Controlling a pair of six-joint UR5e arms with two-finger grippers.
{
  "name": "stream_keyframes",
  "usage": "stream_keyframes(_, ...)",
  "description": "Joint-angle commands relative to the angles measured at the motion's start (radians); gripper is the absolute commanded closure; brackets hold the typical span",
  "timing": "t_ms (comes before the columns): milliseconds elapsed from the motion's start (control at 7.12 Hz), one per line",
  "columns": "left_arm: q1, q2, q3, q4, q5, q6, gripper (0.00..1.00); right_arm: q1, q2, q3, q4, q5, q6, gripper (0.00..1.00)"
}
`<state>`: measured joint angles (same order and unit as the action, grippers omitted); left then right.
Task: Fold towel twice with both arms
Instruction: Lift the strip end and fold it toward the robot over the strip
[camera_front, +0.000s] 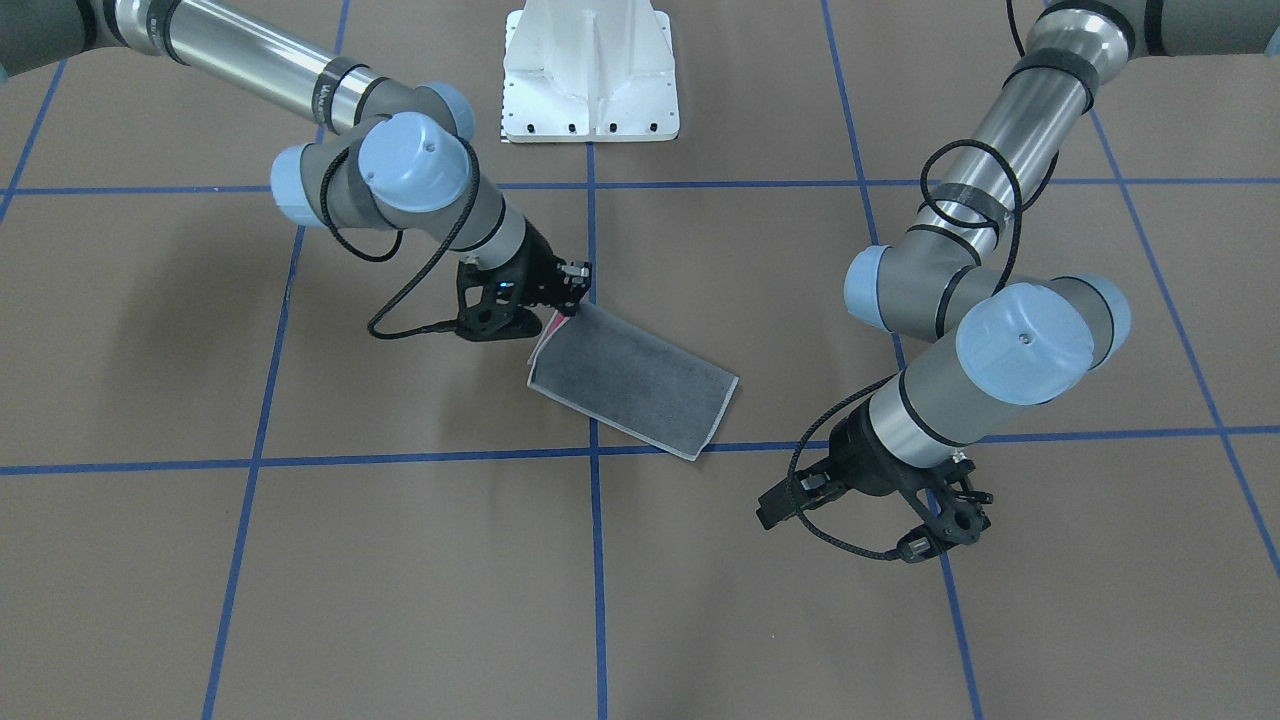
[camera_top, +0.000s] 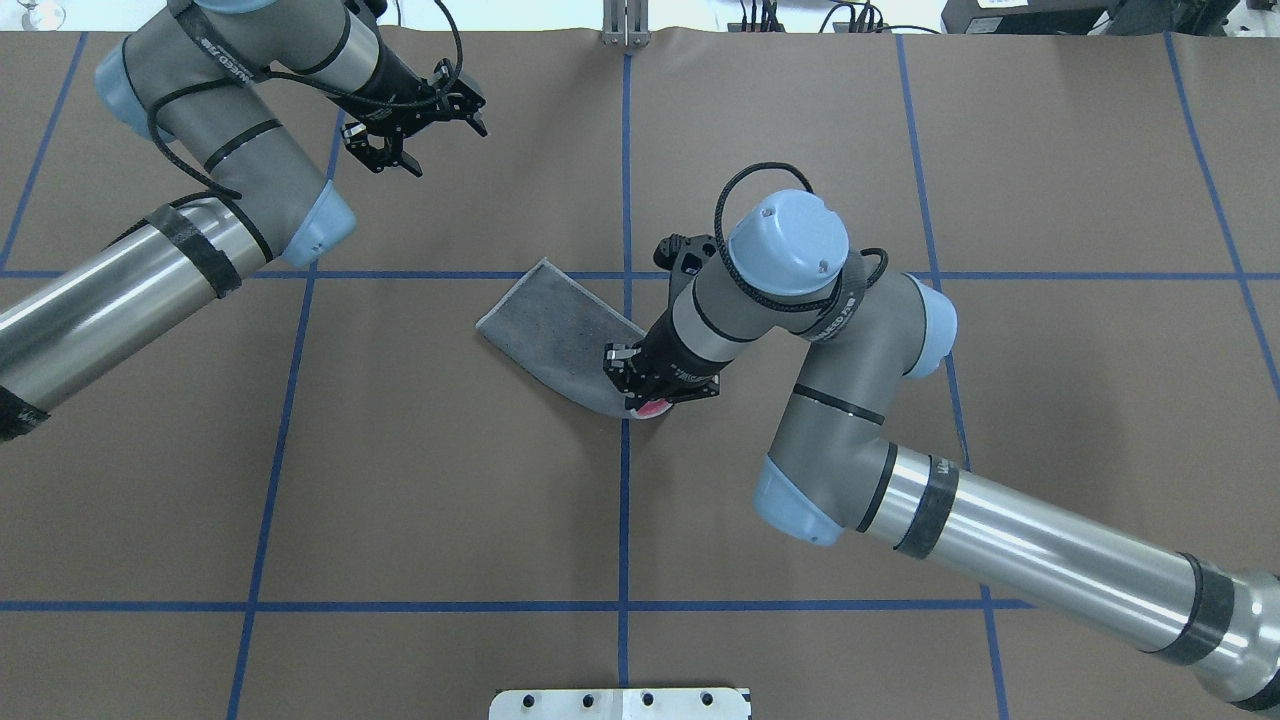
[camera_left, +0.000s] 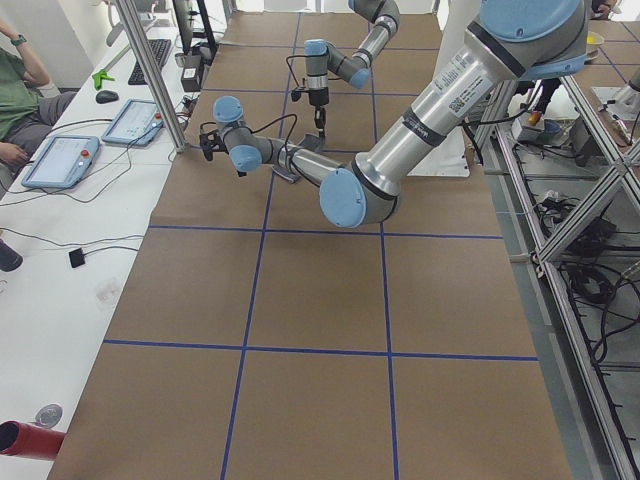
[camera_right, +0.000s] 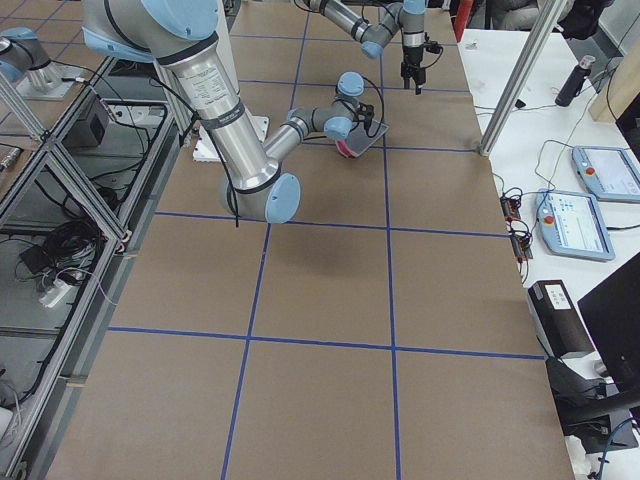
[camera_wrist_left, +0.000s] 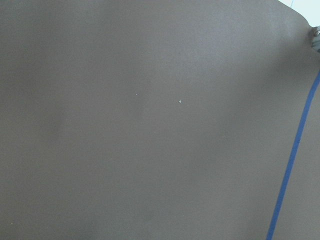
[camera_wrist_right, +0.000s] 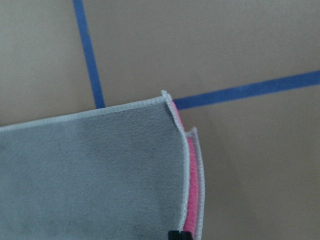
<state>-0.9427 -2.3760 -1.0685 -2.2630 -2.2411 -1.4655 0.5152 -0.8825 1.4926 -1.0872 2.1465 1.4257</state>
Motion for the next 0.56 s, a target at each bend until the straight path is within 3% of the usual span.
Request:
stream_keyframes(0, -0.002, 0.017, -0.001, -0.006, 0.000, 0.001, 0.00, -0.123, 0.075, -0.011, 0.000, -0.014, -0.004, 1.00)
stream_keyframes(140, -0.002, 0.023, -0.001, -0.006, 0.000, 0.001, 0.00, -0.157, 0.120, -0.044, 0.000, -0.049, -0.005, 1.00)
stream_keyframes(421, -0.005, 0.046, -0.002, -0.013, 0.000, 0.023, 0.00, -0.187, 0.271, -0.206, 0.001, -0.080, -0.005, 1.00)
